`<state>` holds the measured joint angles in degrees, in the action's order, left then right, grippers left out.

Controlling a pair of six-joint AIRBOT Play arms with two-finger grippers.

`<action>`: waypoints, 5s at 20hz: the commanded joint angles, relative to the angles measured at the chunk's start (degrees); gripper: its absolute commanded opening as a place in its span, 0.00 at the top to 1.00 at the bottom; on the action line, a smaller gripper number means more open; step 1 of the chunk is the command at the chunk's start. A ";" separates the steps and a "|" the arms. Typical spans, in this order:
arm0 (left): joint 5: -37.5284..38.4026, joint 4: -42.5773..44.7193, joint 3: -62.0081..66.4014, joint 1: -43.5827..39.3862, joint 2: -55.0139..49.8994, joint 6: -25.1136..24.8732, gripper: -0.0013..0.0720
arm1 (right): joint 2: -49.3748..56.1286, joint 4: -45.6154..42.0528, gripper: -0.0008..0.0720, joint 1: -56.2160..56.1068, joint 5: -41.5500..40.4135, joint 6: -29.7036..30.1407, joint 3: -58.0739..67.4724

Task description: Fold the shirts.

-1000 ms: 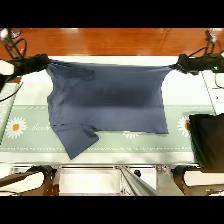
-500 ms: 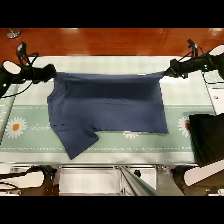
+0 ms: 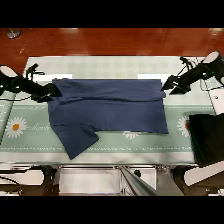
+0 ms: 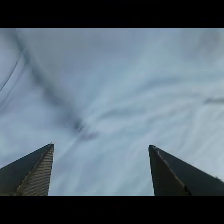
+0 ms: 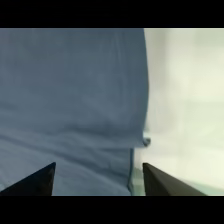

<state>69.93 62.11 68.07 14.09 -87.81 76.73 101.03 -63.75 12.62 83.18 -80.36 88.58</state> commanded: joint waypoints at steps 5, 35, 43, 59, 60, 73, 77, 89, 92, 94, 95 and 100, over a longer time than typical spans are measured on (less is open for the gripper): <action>8.20 0.26 -21.97 14.97 16.81 -1.27 0.02 | -23.78 -0.02 0.13 12.24 -12.15 1.20 -27.65; -0.35 -27.21 -50.60 16.48 26.95 -21.70 0.95 | -35.10 12.41 0.13 13.20 -13.00 5.86 -60.24; -1.64 -28.33 -50.40 15.89 26.95 -22.27 0.96 | -25.11 19.26 0.38 4.66 -17.05 9.16 -52.92; -14.19 -28.06 -7.06 4.37 4.26 -10.80 0.96 | -7.30 22.27 0.95 1.55 -19.56 2.58 -15.52; -14.14 -28.06 -4.28 3.56 1.18 -9.75 0.96 | -5.20 23.34 0.95 1.55 -19.37 2.58 -13.49; 15.08 -2.69 12.98 10.21 -10.62 2.29 0.02 | 5.18 21.27 0.13 10.99 -8.00 3.67 0.11; 7.74 -9.75 3.82 14.80 -0.70 -1.73 0.02 | 5.31 4.44 0.13 9.70 -4.94 -2.60 -1.70; -9.97 -23.19 -18.88 -10.49 22.14 -8.76 0.03 | 8.83 15.17 0.95 -3.87 -5.62 1.77 0.26; -14.29 -24.28 -18.69 -17.03 21.70 -9.05 0.96 | 4.81 14.27 0.95 -2.78 -3.37 2.82 1.81; -17.44 -25.03 -18.29 -21.05 21.75 -9.64 0.96 | -1.25 11.43 0.95 -1.99 -2.40 4.76 1.46; -20.11 -25.03 -18.29 -23.76 21.70 -9.88 0.96 | -4.83 10.14 0.95 -1.62 -1.01 6.16 0.87; -31.63 -24.35 -12.39 -40.98 13.42 -8.74 0.96 | -29.14 4.39 0.95 -1.79 -1.03 6.27 -11.54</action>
<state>44.14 37.39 51.86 -18.33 -69.67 67.46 84.16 -56.10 10.96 81.91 -74.78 83.05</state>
